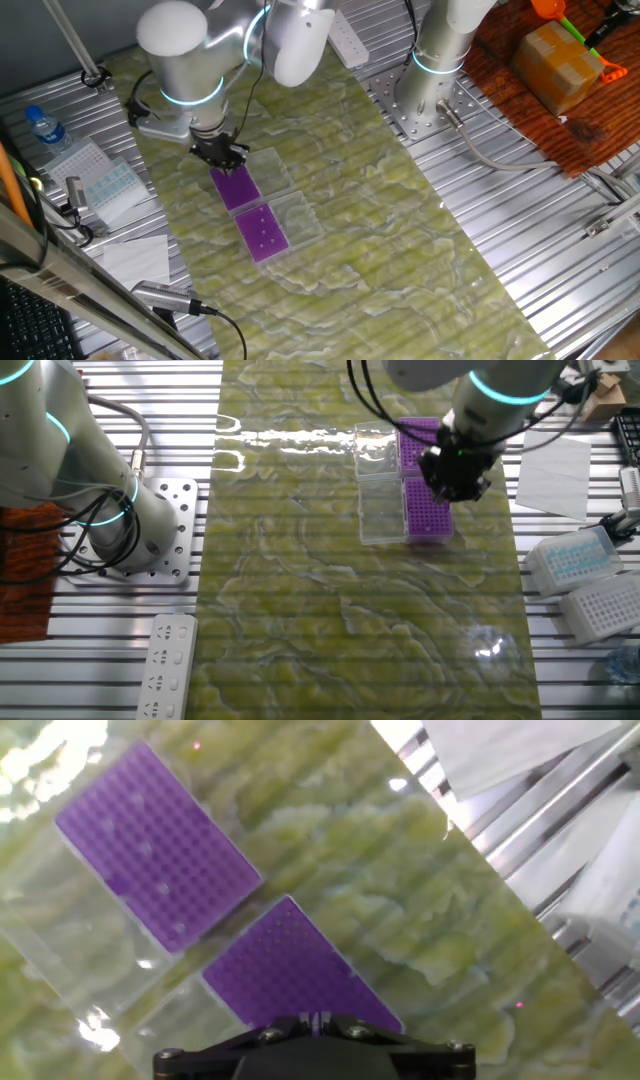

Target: Transfer all small pipette tips from one holder to another

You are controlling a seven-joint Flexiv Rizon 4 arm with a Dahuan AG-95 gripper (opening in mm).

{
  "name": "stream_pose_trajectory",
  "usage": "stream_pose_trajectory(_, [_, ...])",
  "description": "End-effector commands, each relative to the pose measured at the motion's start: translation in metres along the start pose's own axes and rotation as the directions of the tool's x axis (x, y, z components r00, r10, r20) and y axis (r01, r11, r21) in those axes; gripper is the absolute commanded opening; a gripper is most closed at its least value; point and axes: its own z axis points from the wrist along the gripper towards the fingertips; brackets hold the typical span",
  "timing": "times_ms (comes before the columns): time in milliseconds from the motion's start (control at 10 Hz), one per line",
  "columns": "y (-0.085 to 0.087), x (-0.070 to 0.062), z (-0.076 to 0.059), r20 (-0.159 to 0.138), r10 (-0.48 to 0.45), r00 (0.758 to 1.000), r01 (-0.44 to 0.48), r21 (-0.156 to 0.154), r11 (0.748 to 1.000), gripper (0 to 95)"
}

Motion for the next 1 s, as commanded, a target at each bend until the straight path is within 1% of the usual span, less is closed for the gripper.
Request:
stream_pose_trajectory(100, [0.016,-0.022,-0.005,-0.004,0.074,0.997,-0.074,-0.009,0.997,0.0])
stream_pose_trajectory(200, [0.026,-0.034,-0.005,-0.004,0.111,0.994,-0.111,-0.009,0.994,0.0])
stream_pose_trajectory(300, [0.028,-0.037,-0.005,-0.004,0.118,0.993,-0.118,-0.009,0.993,0.0])
stream_pose_trajectory(400, [0.036,-0.048,-0.001,0.0,0.147,0.989,-0.147,-0.006,0.989,0.0])
stream_pose_trajectory(600, [0.045,-0.062,0.006,0.009,0.181,0.983,-0.181,-0.002,0.983,0.0])
stream_pose_trajectory(800, [0.05,-0.067,0.01,0.013,0.196,0.98,-0.196,0.001,0.981,0.0])
stream_pose_trajectory(900, [0.054,-0.072,0.013,0.016,0.21,0.978,-0.21,0.003,0.978,0.0])
stream_pose_trajectory(1000, [0.056,-0.073,0.014,0.017,0.213,0.977,-0.213,0.004,0.977,0.0])
